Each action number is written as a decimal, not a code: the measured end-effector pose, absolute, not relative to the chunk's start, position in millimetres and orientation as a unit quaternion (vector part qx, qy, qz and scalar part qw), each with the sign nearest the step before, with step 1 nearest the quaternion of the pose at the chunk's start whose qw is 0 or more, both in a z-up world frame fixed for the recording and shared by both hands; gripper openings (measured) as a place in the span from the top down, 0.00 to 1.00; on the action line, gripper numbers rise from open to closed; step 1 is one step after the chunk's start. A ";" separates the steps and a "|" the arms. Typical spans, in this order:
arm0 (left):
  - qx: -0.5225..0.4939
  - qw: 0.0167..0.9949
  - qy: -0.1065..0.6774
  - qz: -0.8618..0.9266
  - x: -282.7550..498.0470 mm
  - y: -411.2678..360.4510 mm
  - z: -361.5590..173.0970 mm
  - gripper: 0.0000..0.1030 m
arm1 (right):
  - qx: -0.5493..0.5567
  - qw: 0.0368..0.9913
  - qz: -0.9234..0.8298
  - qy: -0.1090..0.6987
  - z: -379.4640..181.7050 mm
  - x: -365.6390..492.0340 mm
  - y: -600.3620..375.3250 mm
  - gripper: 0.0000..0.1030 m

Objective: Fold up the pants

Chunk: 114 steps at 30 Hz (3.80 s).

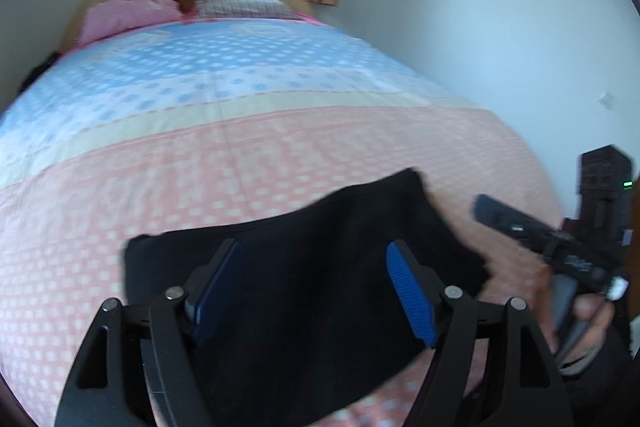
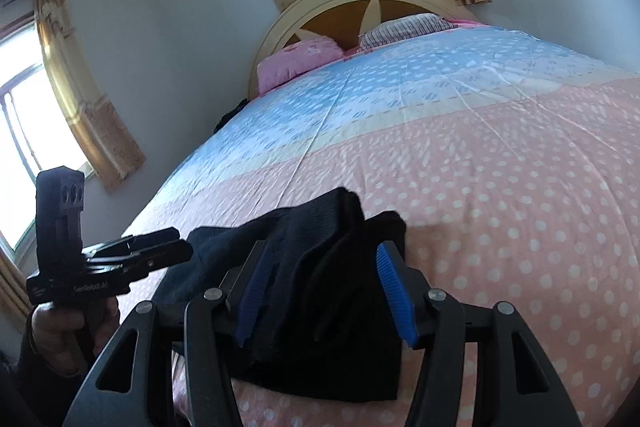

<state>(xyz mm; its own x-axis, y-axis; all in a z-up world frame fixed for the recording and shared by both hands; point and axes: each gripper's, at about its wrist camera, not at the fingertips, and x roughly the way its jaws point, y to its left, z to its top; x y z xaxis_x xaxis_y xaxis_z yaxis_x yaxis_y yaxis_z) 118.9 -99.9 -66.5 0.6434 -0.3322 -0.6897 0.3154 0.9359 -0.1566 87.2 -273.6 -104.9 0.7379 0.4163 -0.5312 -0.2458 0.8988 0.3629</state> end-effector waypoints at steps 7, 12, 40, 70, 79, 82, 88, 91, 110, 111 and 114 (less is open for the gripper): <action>-0.051 0.912 0.392 -0.114 131.9 -46.2 -86.9 0.25 | 0.098 0.908 0.176 0.366 -121.3 92.7 -254.5 0.81; -0.078 0.910 0.396 -0.100 137.1 -31.0 -94.9 0.25 | 0.107 0.915 0.177 0.346 -109.7 73.3 -263.3 0.89; -0.046 0.907 0.406 -0.102 136.3 -34.4 -120.7 0.13 | 0.134 0.910 0.118 0.373 -130.7 84.5 -289.3 0.84; -0.035 0.897 0.423 -0.126 110.9 -43.0 -126.4 0.13 | 0.075 0.904 0.152 0.393 -122.5 84.1 -254.2 0.59; -0.027 0.896 0.423 -0.136 93.1 -48.2 -129.5 0.08 | 0.104 0.912 0.155 0.364 -119.4 72.6 -272.1 0.62; -0.027 0.904 0.407 -0.127 86.1 -35.8 -120.7 0.08 | 0.116 0.919 0.132 0.354 -117.0 75.1 -283.2 0.54; -0.079 0.901 0.411 -0.114 95.5 -5.8 -121.5 0.08 | 0.163 0.902 0.117 0.382 -129.5 99.4 -298.4 0.37; -0.110 0.890 0.423 -0.129 102.3 -1.6 -129.9 0.08 | 0.175 0.893 0.119 0.398 -138.1 110.7 -300.6 0.37; -0.056 0.890 0.425 -0.156 117.9 -26.7 -131.6 0.24 | 0.219 0.877 0.156 0.399 -155.0 128.3 -301.6 0.58; -0.055 0.890 0.425 -0.159 118.3 -28.0 -131.6 0.28 | 0.214 0.879 0.156 0.397 -153.6 127.4 -300.4 0.59; -0.049 0.890 0.424 -0.163 116.9 -31.4 -130.1 0.36 | 0.189 0.889 0.155 0.387 -147.5 122.9 -291.8 0.65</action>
<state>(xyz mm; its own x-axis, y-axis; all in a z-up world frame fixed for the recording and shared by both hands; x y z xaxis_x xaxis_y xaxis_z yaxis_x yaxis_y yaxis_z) 116.9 -31.4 -130.1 0.5873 -0.3304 -0.7389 0.2480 0.9424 -0.2242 122.9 -291.8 -147.5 0.6520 0.4226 -0.6295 -0.1296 0.8802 0.4567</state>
